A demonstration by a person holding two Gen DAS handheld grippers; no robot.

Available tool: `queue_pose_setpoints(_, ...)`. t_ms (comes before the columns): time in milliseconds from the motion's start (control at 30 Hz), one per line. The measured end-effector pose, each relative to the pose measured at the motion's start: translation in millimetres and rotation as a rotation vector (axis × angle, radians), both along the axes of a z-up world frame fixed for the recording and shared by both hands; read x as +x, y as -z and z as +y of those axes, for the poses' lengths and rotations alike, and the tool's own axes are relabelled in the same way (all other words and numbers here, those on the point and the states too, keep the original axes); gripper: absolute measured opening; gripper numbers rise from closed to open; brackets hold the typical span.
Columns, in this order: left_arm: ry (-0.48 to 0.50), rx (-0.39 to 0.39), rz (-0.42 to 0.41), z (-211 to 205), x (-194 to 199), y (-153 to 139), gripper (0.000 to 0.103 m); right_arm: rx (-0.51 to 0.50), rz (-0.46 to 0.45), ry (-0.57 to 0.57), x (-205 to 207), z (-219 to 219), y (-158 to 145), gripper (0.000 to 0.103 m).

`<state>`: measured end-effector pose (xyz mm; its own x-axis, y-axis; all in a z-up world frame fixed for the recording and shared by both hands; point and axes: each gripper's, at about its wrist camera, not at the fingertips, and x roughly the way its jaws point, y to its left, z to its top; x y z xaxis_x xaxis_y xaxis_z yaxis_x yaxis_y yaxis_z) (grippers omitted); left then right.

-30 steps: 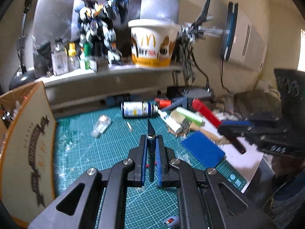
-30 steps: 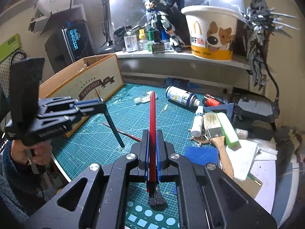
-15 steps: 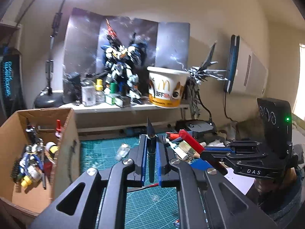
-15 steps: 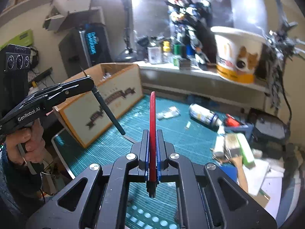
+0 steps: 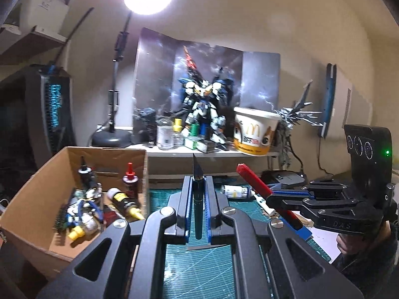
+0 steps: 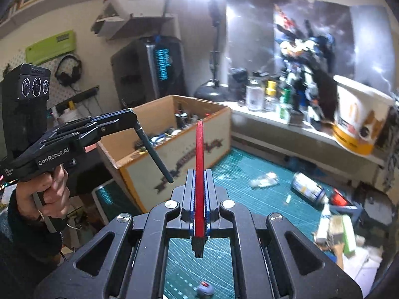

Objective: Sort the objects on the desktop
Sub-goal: 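Carry the hobby knife and red-handled tool over the cardboard box with both grippers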

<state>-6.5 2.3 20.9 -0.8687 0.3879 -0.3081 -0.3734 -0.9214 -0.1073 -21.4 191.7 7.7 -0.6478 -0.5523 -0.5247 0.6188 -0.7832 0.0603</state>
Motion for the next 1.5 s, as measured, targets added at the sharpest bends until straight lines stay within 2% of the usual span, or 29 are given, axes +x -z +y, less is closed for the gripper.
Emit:
queue_pose_setpoints(333, -0.114, 0.015, 0.038, -42, 21, -14, 0.009, -0.013, 0.033, -0.136, -2, -44, -8, 0.006)
queue_pose_setpoints(833, -0.259, -0.002, 0.062, -89, 47, -26, 0.009, -0.023, 0.064, -0.316, 1, -107, -15, 0.006)
queue_pose_setpoints(1067, -0.312, -0.006, 0.069, -105, 54, -32, 0.009, -0.028, 0.082, -0.351, 2, -119, -21, 0.006)
queue_pose_setpoints(1500, -0.327, -0.033, 0.095, -117, 39, -52, 0.009, -0.010, 0.125, -0.362, -11, -136, -44, 0.006)
